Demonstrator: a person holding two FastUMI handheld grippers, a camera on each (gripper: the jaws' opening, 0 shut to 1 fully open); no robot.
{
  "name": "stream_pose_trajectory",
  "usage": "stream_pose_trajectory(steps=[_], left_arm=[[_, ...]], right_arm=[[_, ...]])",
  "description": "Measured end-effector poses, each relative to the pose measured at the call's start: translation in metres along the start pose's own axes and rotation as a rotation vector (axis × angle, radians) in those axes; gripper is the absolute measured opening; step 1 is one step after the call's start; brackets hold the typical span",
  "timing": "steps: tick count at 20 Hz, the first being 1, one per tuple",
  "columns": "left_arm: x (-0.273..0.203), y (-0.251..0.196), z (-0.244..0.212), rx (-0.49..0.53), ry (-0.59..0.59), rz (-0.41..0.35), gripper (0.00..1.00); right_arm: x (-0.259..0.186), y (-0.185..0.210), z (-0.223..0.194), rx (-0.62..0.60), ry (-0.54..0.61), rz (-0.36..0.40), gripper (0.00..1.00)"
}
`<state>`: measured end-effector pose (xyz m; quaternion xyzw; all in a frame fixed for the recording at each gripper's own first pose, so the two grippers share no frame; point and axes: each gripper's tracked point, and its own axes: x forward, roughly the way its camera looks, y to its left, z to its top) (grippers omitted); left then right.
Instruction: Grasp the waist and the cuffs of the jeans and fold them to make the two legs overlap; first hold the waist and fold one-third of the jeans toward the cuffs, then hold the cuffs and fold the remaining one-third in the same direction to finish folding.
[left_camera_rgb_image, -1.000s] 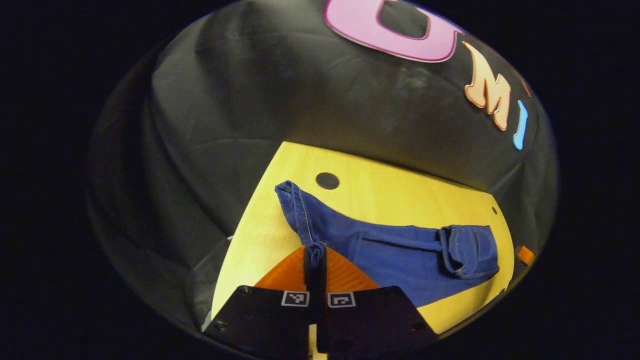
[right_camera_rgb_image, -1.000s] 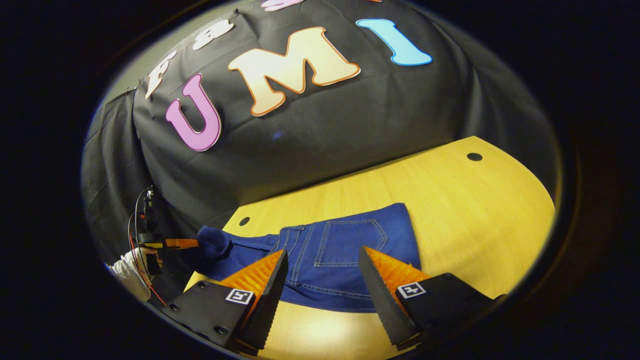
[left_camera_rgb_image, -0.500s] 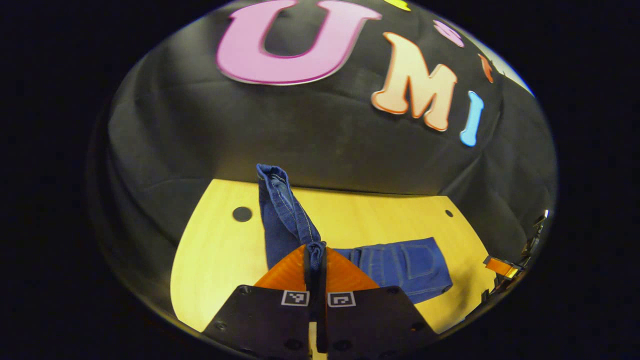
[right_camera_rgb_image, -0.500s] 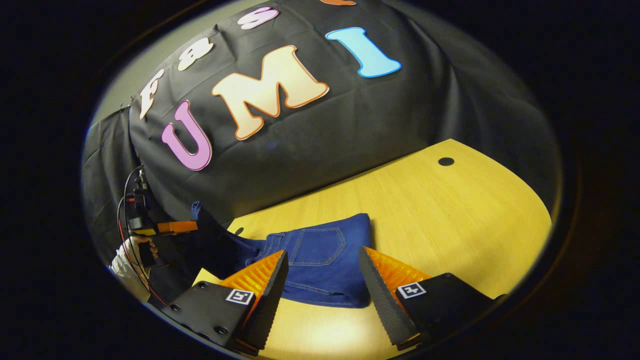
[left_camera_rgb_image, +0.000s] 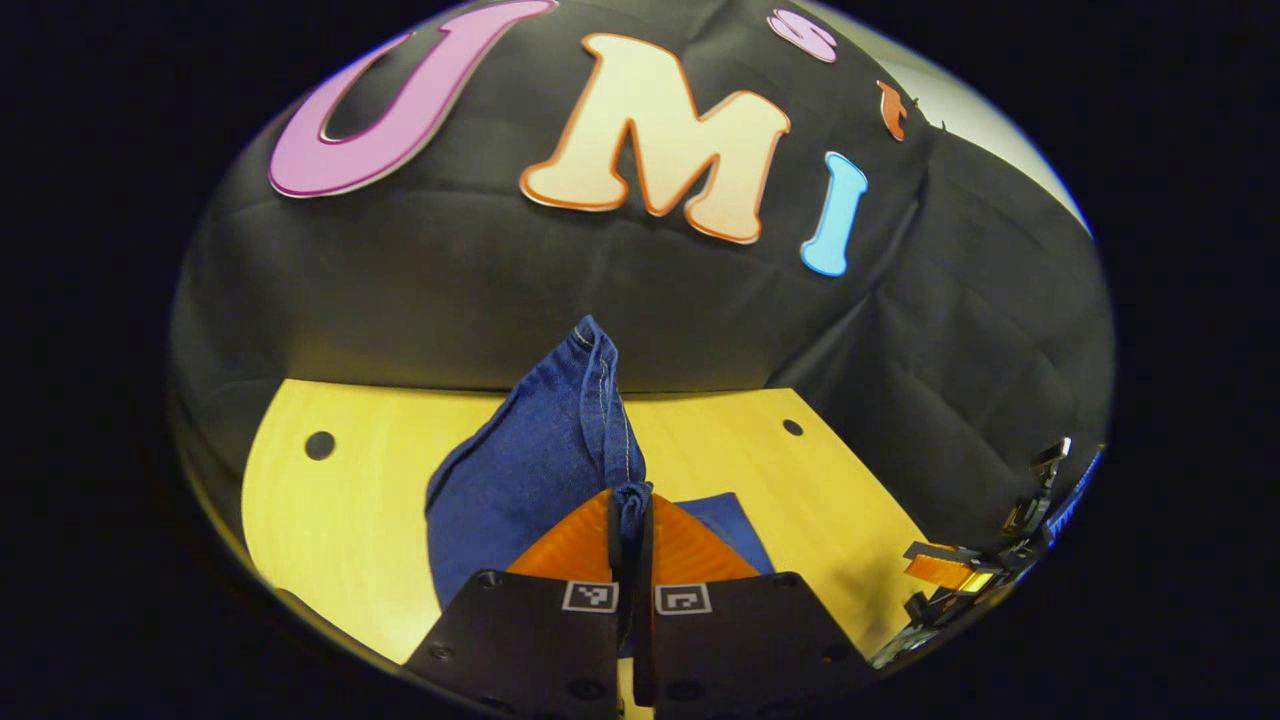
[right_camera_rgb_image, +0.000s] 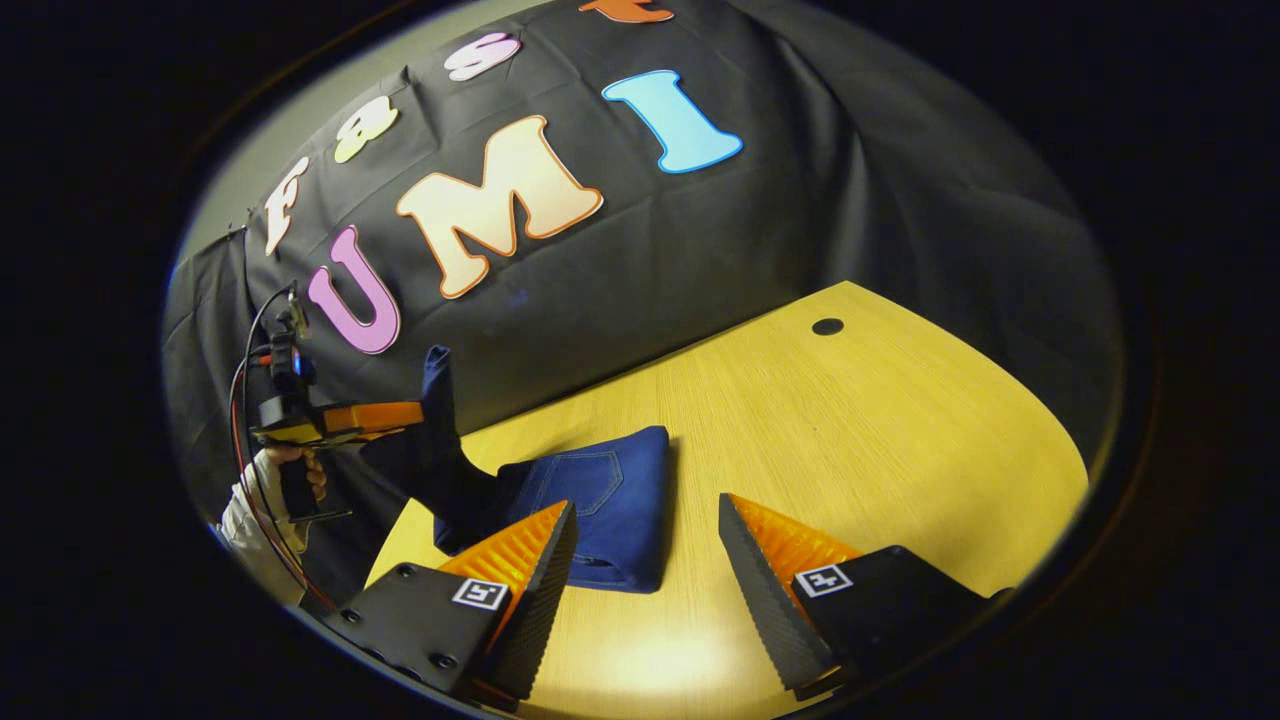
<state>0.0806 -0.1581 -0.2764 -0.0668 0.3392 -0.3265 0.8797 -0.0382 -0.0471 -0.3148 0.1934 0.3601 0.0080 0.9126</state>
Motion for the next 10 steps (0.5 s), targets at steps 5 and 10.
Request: stream_pose_trajectory(steps=[5,10], left_arm=[[0.042,-0.044,-0.039,-0.01,0.072,-0.022,0.0],[0.069,-0.064,-0.09,0.041,0.133,0.046,0.0]], right_arm=[[-0.016,-0.011,-0.004,-0.008,0.015,0.016,0.89],[-0.024,-0.015,-0.001,-0.049,0.016,0.055,0.88]])
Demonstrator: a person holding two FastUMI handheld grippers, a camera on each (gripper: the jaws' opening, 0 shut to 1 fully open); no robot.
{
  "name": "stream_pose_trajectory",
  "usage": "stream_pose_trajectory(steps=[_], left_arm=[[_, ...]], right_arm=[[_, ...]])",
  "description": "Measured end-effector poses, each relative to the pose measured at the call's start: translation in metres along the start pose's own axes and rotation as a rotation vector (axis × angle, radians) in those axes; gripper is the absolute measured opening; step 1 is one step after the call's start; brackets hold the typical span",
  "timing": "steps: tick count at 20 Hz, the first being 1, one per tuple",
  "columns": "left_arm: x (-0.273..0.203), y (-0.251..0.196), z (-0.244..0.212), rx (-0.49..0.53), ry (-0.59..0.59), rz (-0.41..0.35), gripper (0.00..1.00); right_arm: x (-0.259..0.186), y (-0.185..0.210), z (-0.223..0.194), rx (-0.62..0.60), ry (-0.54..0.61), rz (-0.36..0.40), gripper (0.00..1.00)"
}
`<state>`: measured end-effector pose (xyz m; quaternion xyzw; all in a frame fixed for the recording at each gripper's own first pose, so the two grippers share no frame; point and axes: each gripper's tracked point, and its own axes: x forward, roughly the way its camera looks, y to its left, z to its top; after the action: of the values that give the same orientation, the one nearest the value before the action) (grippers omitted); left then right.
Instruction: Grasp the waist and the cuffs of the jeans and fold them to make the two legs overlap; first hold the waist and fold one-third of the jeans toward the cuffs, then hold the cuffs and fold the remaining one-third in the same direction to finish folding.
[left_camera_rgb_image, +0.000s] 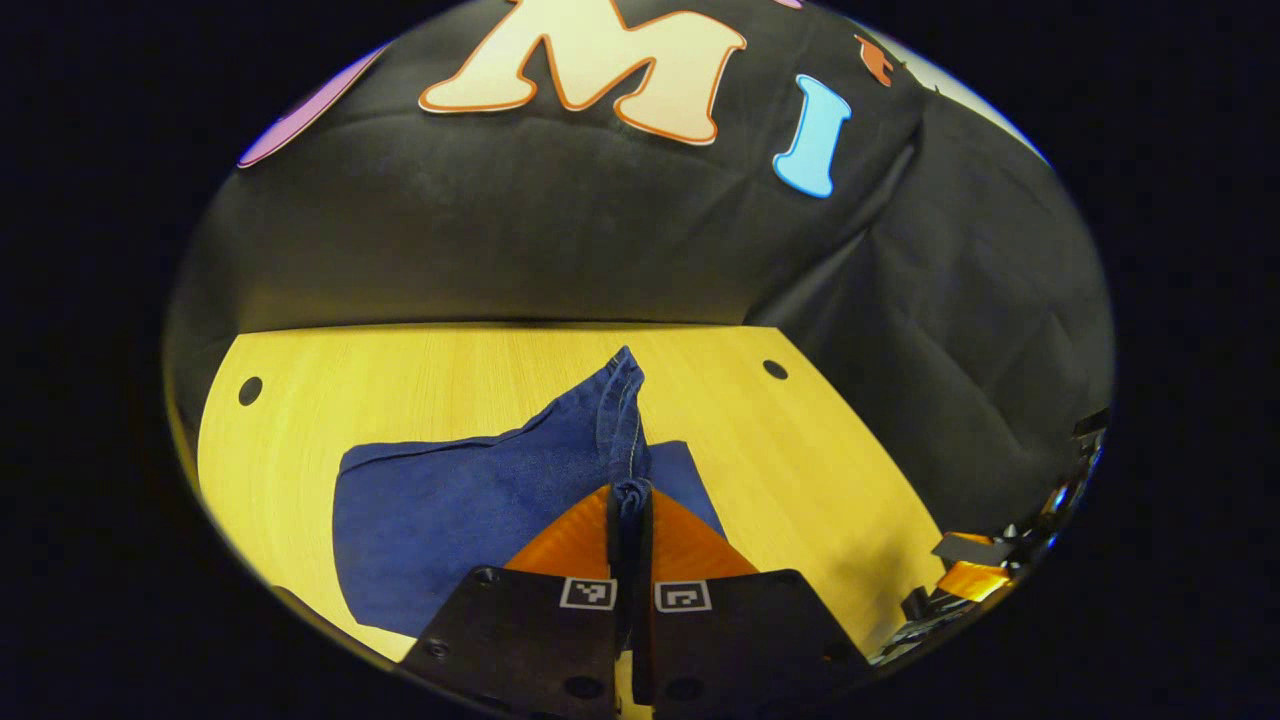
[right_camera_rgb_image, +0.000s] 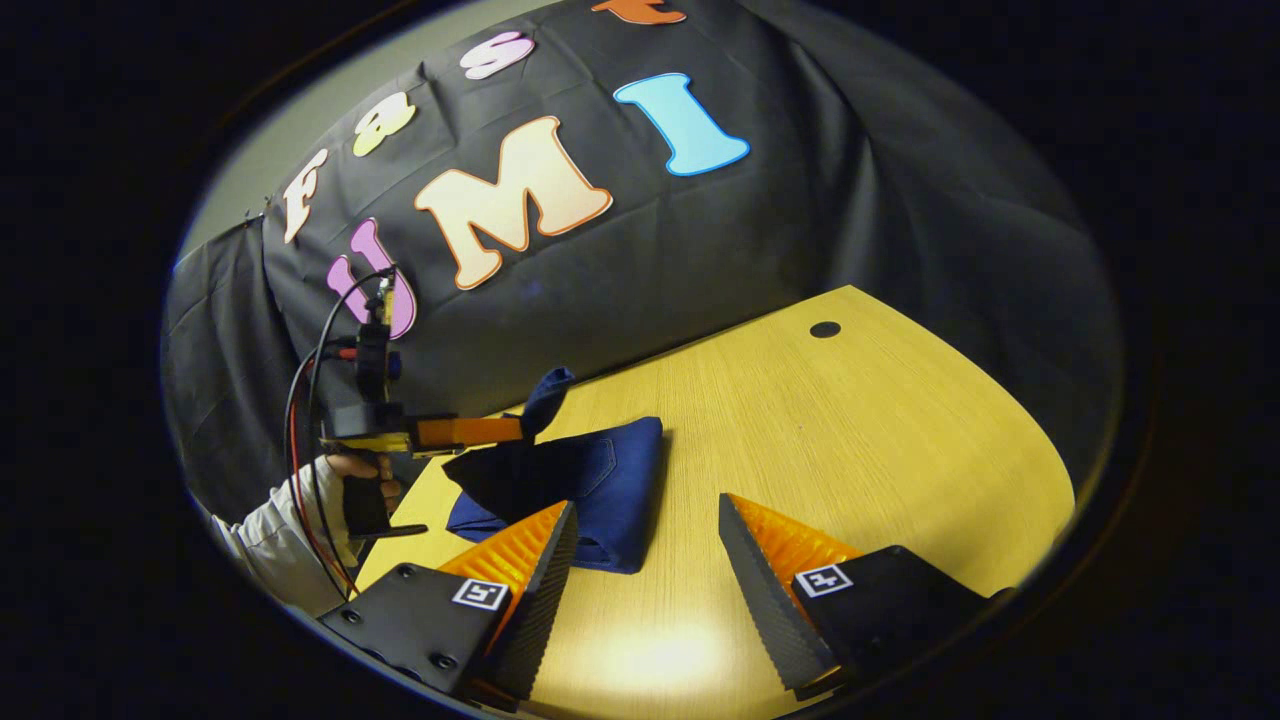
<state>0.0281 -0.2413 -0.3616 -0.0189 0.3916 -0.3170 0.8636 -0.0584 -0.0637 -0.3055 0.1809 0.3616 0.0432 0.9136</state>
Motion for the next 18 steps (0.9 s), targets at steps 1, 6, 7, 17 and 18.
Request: stream_pose_trajectory(steps=[1,6,7,17,18], left_arm=[[0.002,-0.011,-0.008,0.012,0.001,-0.016,0.02],[-0.055,-0.059,0.017,0.024,-0.219,-0.027,0.8],[-0.077,-0.057,0.029,0.039,-0.292,0.019,0.98],[-0.3,-0.014,0.066,0.202,-0.672,0.371,0.95],[-0.306,-0.016,0.063,0.192,-0.665,0.346,0.94]], right_arm=[[-0.001,0.002,0.001,-0.008,-0.001,0.014,0.88],[-0.009,0.04,0.02,-0.158,-0.075,0.086,0.98],[-0.015,0.055,0.031,-0.184,-0.119,0.1,0.98],[-0.103,0.201,0.123,-0.287,-0.484,0.126,0.93],[-0.107,0.204,0.123,-0.282,-0.48,0.117,0.97]])
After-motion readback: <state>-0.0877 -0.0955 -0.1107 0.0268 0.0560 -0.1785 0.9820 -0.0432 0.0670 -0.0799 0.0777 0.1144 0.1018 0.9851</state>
